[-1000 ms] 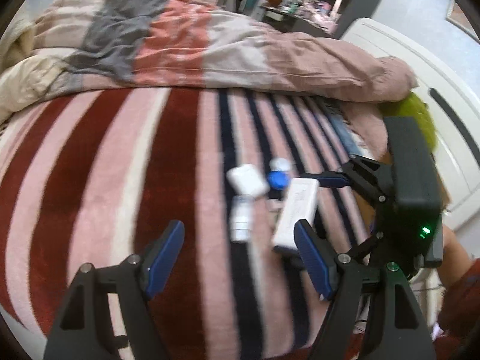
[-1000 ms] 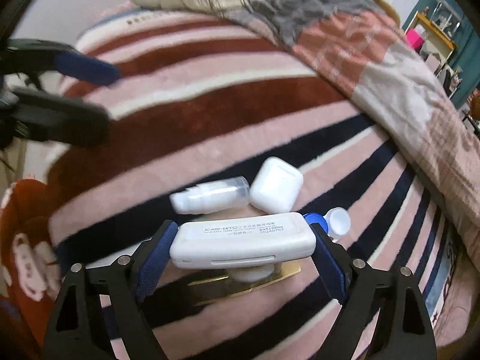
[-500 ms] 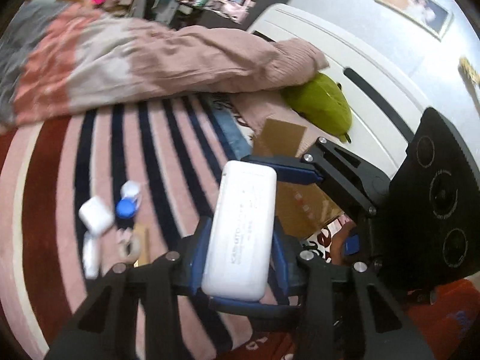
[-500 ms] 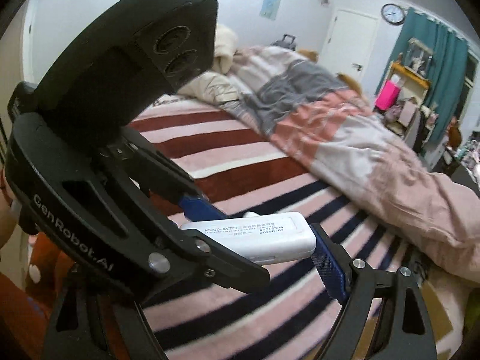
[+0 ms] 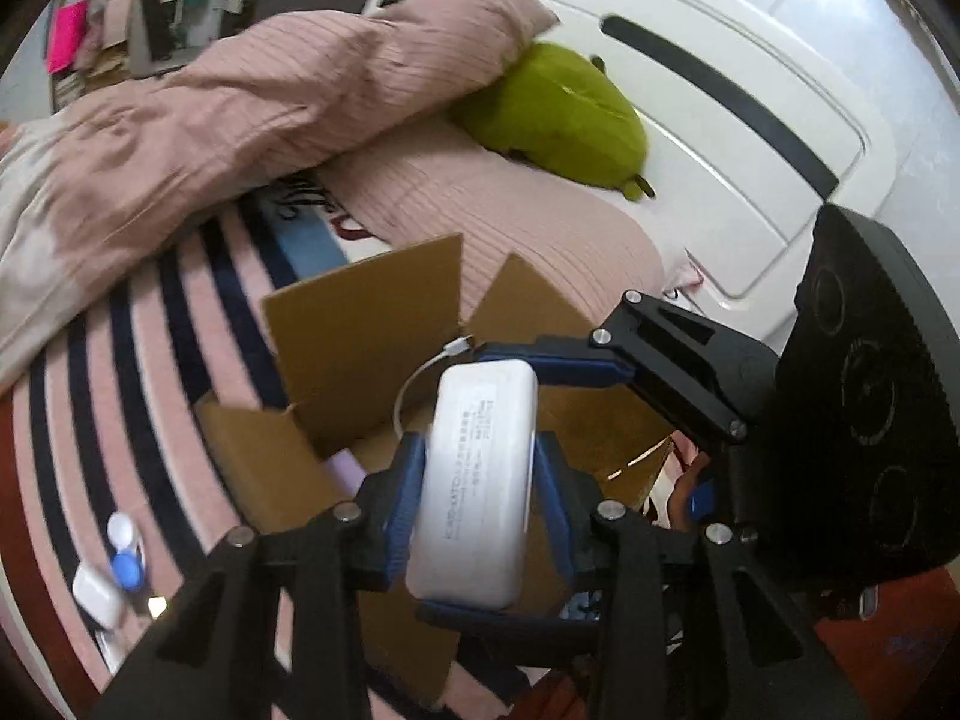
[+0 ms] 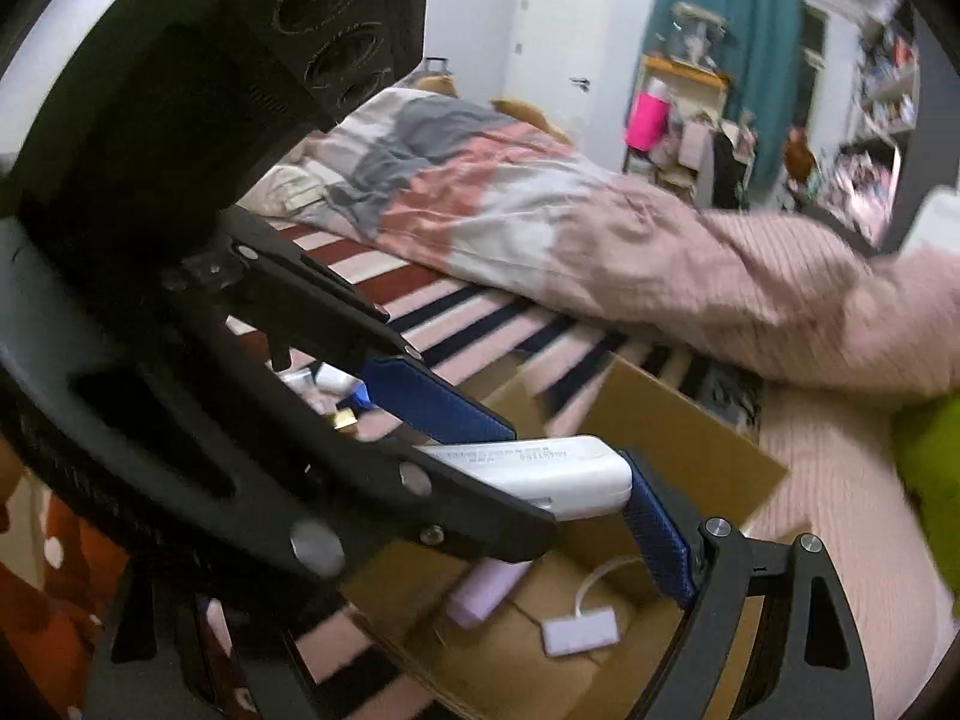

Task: Organize rigid objects
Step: 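Drop the white rectangular case into the cardboard box with the right gripper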

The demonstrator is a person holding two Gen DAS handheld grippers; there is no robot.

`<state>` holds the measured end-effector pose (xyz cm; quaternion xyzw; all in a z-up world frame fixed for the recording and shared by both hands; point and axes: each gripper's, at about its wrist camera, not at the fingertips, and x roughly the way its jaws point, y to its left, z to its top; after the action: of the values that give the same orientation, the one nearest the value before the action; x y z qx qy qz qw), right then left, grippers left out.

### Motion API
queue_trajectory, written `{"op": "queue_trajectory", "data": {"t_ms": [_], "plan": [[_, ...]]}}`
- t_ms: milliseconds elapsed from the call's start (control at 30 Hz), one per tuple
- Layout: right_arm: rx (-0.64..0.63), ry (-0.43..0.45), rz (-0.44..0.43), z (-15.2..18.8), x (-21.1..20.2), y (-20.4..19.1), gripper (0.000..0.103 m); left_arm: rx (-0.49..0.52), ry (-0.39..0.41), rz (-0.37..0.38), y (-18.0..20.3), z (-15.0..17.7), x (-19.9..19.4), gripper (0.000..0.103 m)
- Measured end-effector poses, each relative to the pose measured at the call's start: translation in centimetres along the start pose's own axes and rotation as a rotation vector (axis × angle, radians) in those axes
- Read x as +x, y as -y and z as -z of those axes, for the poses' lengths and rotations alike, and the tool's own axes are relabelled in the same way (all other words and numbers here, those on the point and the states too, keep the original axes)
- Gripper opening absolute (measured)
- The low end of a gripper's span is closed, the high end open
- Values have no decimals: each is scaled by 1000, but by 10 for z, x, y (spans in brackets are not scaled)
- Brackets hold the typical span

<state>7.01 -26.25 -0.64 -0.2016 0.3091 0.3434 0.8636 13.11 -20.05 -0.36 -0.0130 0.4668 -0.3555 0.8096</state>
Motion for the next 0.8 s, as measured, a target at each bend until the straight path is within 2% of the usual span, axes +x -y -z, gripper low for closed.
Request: {"op": "queue_trajectory", "data": {"t_ms": [300, 433, 500, 567, 633, 800], "plan": [[96, 28, -1, 27, -11, 29, 85, -15, -40, 50, 6, -12, 24, 34], [103, 2, 2, 28, -7, 34, 85, -16, -57, 54, 6, -13, 32, 34], [112, -19, 0, 27, -4, 36, 85, -17, -51, 35, 5, -13, 31, 38], [119, -81, 0, 28, 1, 35, 88, -12, -39, 12, 4, -11, 26, 55], [134, -107, -11, 29, 4, 35, 91, -7, -15, -9, 3, -6, 14, 57], [128, -101, 3, 26, 0, 27, 91, -43, 60, -79, -14, 11, -29, 61]]}}
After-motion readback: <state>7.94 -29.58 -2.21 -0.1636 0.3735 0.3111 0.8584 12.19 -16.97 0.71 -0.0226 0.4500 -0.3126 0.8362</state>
